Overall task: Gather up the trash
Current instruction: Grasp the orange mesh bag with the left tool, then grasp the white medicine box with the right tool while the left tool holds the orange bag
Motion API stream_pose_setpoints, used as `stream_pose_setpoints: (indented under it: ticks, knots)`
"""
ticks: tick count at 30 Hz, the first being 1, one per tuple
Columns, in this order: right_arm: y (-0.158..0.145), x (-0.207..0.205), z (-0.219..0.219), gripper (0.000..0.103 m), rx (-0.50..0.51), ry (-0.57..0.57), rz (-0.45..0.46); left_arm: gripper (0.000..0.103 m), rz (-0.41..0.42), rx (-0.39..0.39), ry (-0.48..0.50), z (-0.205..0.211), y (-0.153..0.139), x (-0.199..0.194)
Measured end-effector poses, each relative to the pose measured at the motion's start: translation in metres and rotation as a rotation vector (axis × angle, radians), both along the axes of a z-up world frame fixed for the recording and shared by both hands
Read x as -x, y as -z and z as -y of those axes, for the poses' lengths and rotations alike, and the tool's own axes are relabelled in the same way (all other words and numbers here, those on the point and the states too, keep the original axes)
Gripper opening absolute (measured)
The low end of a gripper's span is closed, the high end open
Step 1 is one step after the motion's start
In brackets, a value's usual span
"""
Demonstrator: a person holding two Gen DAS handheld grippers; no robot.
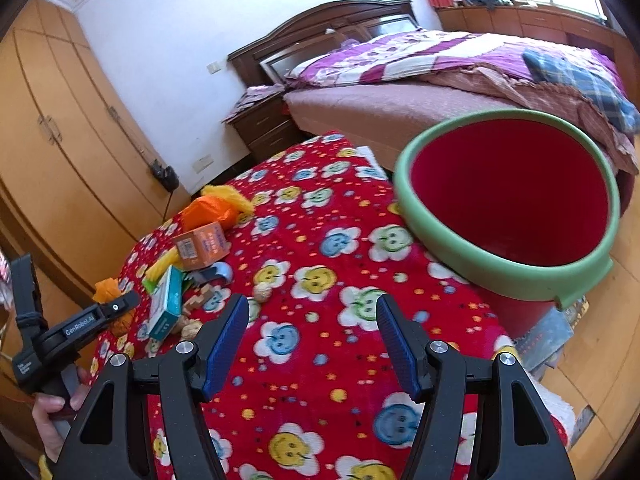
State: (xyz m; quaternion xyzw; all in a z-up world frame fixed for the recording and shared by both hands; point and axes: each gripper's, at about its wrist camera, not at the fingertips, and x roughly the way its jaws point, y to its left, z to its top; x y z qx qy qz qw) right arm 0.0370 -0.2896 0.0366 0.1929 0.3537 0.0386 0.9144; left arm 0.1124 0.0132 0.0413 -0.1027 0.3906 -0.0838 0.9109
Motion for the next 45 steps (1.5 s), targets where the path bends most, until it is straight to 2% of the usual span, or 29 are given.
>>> stream_pose_setpoints:
  ticks: [8, 21, 27, 30, 39, 45]
  knots:
    - [-0.008, -0.014, -0.039, 0.067, 0.035, -0.095, -0.004, 0.031, 0.000, 0.001, -0.062, -0.041, -0.005, 0.008]
    - [-0.008, -0.041, -0.114, 0.067, 0.108, -0.245, -0.017, 0.031, -0.047, 0.054, -0.134, -0.083, 0.013, 0.016]
    - [-0.004, -0.053, -0.139, 0.068, 0.135, -0.299, -0.033, 0.031, -0.062, 0.071, -0.141, -0.087, 0.022, 0.017]
    - [0.001, -0.058, -0.151, 0.077, 0.154, -0.322, -0.044, 0.031, -0.071, 0.078, -0.144, -0.087, 0.025, 0.017]
    - [0.020, -0.077, -0.180, 0.077, 0.238, -0.376, -0.085, 0.031, -0.064, 0.086, -0.137, -0.088, 0.029, 0.016]
    - [0.034, -0.092, -0.189, 0.078, 0.277, -0.361, -0.107, 0.031, -0.066, 0.094, -0.139, -0.089, 0.031, 0.016]
